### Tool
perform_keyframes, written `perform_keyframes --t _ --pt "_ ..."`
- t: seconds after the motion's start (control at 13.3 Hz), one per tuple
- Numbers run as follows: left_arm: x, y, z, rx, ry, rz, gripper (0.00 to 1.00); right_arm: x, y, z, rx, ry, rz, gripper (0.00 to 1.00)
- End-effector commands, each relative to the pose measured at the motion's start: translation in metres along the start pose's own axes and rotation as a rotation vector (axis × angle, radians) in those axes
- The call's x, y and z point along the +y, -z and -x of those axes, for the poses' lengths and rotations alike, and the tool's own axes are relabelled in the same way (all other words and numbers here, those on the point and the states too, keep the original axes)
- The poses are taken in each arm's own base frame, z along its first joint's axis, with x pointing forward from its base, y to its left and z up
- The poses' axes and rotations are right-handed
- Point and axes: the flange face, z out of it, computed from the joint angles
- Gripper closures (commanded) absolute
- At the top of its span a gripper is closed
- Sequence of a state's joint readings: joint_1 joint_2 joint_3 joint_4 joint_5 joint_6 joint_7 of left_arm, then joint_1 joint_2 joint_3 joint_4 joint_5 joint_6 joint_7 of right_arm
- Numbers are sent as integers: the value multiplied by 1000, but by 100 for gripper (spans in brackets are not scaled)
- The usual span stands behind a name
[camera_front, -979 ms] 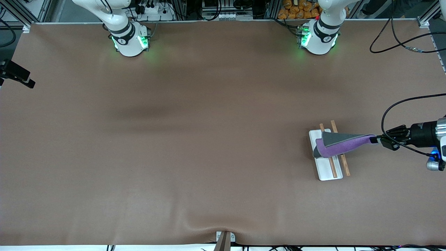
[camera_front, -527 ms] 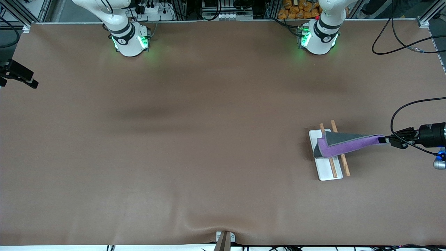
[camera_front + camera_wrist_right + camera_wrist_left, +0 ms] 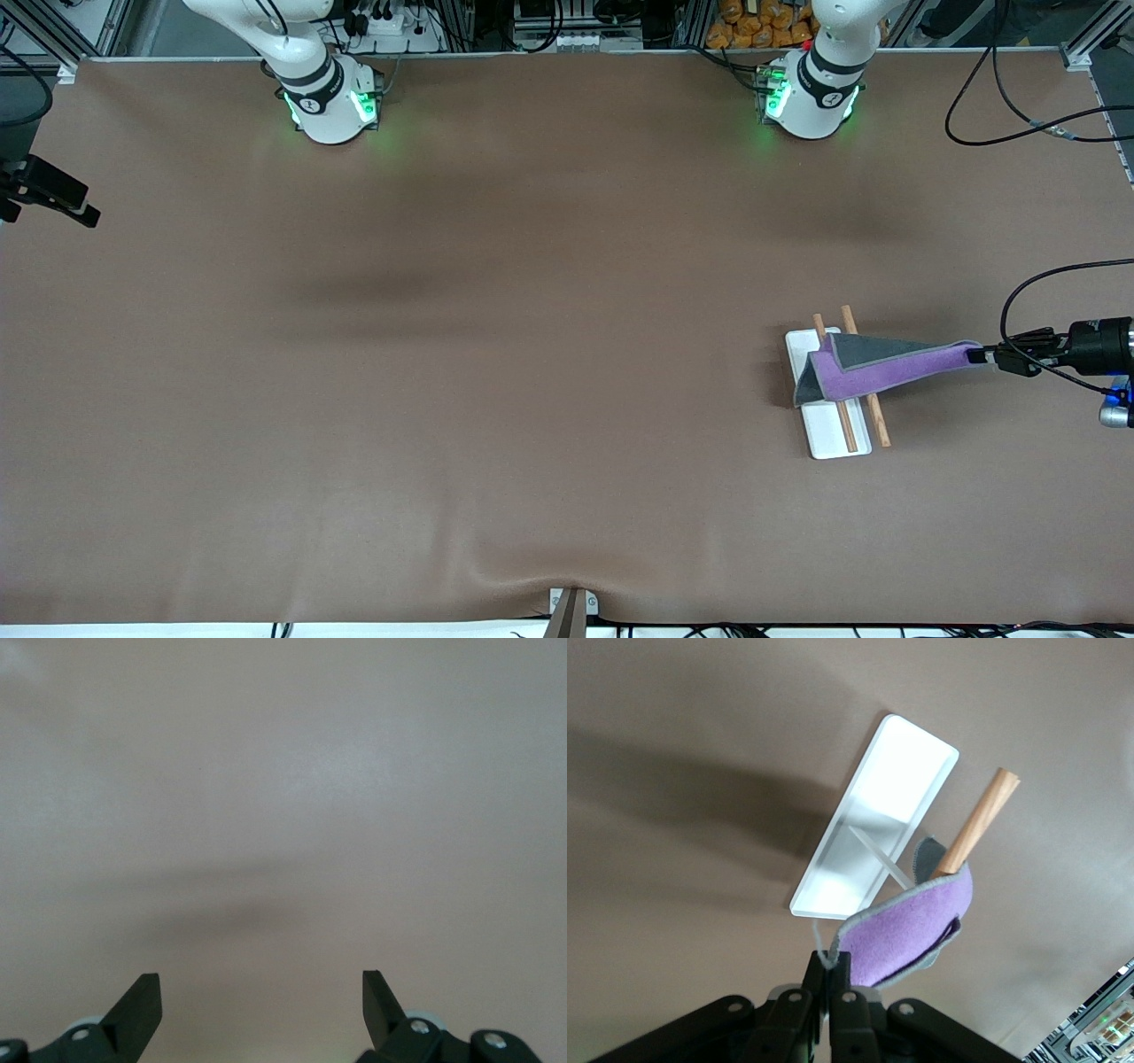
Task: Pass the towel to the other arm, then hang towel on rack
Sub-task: 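Drape the towel over the wooden dowels with the left gripper, then open the left gripper to release the towel on the rack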
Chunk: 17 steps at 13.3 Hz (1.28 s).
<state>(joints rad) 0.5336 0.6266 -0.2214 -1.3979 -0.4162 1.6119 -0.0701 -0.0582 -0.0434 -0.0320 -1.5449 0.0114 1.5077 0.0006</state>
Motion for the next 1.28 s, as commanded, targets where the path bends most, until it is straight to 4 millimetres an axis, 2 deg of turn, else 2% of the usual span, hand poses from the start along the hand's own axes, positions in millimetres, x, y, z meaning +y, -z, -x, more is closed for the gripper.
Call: perform_keyframes --t 0.0,0.08,0.23,0.38,0.68,0.9,1.05,1.21 --pt "1 7 1 6 -19 -9 0 5 2 -1 2 -8 13 0" --pt "4 11 3 12 -23 -11 0 7 3 -1 5 -13 13 0" --pt "21 26 16 43 -53 -51 0 8 3 -1 3 -14 13 0" --pt "50 43 35 82 -99 -104 0 7 3 -1 3 -13 13 0" --pt "119 75 92 165 -208 -238 0 8 4 0 0 -10 13 0" --pt "167 83 138 186 -208 -282 0 9 4 0 0 -11 13 0" --pt "201 81 169 202 -186 -293 0 11 4 0 2 -13 13 0" --pt "227 76 194 232 -167 -330 0 21 6 1 3 -28 12 0"
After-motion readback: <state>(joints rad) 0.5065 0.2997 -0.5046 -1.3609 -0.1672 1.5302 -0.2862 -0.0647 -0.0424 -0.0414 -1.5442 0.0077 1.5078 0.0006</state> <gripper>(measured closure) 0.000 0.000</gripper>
